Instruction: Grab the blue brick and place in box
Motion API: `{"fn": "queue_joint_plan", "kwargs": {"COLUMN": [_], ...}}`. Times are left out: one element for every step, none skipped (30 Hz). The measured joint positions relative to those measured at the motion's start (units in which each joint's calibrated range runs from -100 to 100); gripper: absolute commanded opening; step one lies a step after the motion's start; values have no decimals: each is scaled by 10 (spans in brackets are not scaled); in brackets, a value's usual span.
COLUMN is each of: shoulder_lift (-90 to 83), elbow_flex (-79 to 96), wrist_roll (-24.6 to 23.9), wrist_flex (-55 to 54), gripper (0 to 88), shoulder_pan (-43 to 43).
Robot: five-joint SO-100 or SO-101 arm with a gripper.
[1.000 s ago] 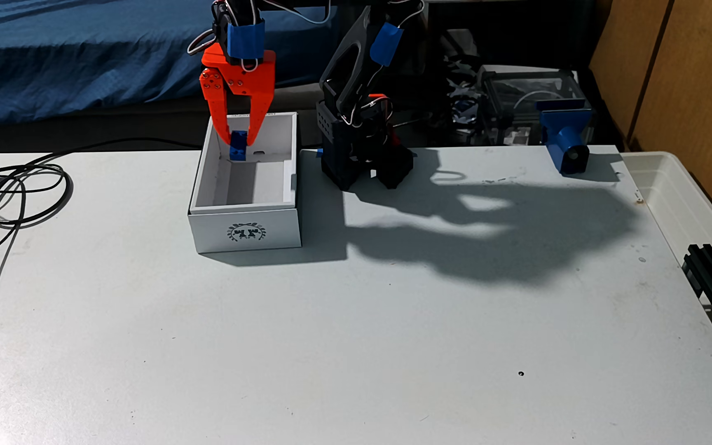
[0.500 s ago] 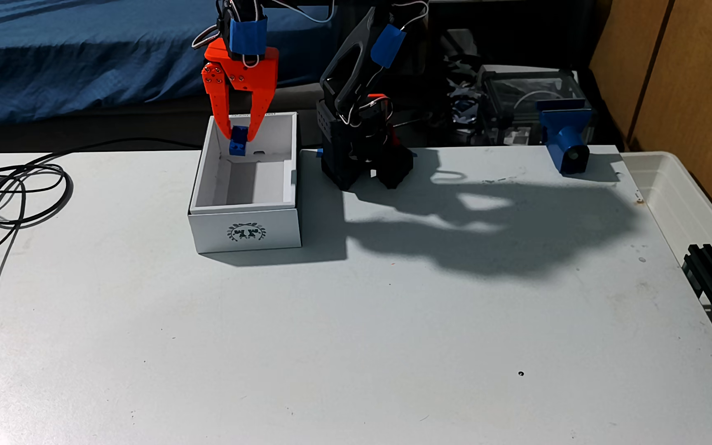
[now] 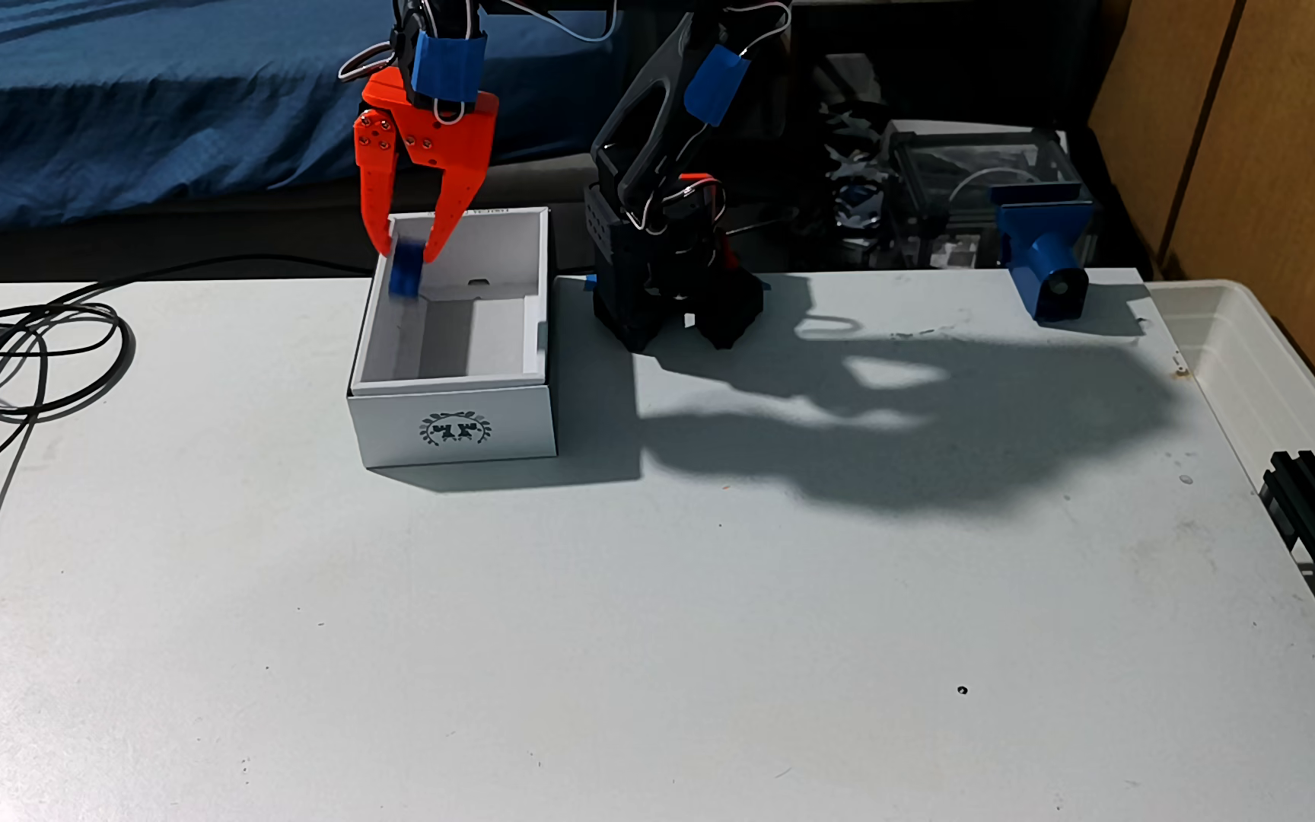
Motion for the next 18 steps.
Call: {"fn": "queue_joint_plan", "kwargs": {"shoulder_lift": [0,0,0,0,0,0,0,0,0,0,0,0,0,0,0,0,0,0], "elbow_flex": [0,0,0,0,0,0,0,0,0,0,0,0,0,0,0,0,0,0], "wrist_roll": [0,0,0,0,0,0,0,0,0,0,0,0,0,0,0,0,0,0], "wrist_flex": [0,0,0,0,0,0,0,0,0,-2,-10,-18,-28,-38,-48,-57,-65,-70], "gripper": [157,157,157,157,157,157,157,157,157,157,157,157,157,152,150,149,149,149], "shoulder_pan": [0,0,0,0,0,0,0,0,0,0,0,0,-4,-15,-30,-45,-60,-76]}}
